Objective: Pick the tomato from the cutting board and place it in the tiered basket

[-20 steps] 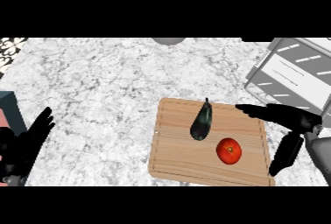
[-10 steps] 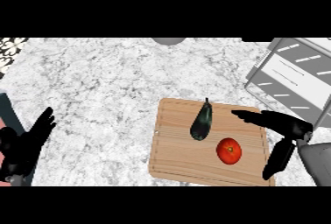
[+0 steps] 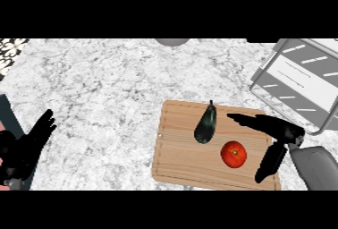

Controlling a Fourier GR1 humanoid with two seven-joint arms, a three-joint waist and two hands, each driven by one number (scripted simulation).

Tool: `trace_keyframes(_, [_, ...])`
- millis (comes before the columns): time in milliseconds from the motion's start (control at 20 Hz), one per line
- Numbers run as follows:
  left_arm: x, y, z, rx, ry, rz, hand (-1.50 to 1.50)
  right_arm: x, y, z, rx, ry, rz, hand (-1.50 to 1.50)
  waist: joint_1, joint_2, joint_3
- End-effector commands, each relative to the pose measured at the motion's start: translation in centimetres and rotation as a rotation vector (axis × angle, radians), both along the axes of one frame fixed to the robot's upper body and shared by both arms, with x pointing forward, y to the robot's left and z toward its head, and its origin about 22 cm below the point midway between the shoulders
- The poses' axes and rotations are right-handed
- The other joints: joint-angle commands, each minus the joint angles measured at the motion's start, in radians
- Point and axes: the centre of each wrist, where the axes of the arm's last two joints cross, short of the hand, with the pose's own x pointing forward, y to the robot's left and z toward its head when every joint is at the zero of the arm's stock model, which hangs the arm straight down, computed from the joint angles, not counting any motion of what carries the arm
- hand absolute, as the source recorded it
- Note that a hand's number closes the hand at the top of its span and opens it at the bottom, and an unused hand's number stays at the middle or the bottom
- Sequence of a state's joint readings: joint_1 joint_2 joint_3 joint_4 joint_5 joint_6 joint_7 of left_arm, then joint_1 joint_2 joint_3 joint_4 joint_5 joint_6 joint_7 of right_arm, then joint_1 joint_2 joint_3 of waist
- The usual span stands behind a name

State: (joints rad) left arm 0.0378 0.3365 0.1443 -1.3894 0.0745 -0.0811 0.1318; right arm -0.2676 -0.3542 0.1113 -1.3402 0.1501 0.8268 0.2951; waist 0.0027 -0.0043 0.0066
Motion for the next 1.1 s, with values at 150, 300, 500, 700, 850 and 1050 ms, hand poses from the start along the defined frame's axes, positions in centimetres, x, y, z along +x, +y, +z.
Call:
trace_keyframes(150, [0.4,-1.1,-0.8,-0.008,0.044,0.025,0.00,-1.0,0.0,-2.2,-0.004,0.022,0.003,-1.50,-0.003,0.004,-0.007])
trace_keyframes(300, [-1.3,0.6,-1.3,-0.021,0.038,0.017,0.00,-0.3,2.7,-3.9,0.004,0.030,0.001,-1.50,0.003,0.005,-0.006])
trace_keyframes(500, [-1.5,-0.1,-0.7,0.002,0.046,0.025,0.00,-2.2,2.9,-3.9,0.007,0.039,0.024,-1.50,0.001,0.003,-0.006])
trace_keyframes(700, [-2.0,-0.3,-1.9,-0.012,0.053,0.021,0.00,-2.4,6.2,-4.8,0.009,0.054,0.047,-1.50,0.003,0.004,-0.007])
trace_keyframes(850, [0.5,0.7,-0.1,0.001,0.028,0.032,0.00,-2.3,4.2,-4.4,0.046,-0.033,0.132,1.50,0.000,0.006,-0.006])
trace_keyframes(1050, [-1.9,1.9,-2.0,-0.002,0.044,0.032,0.00,-1.8,5.7,-3.3,0.103,-0.081,0.056,1.50,0.000,0.004,-0.007])
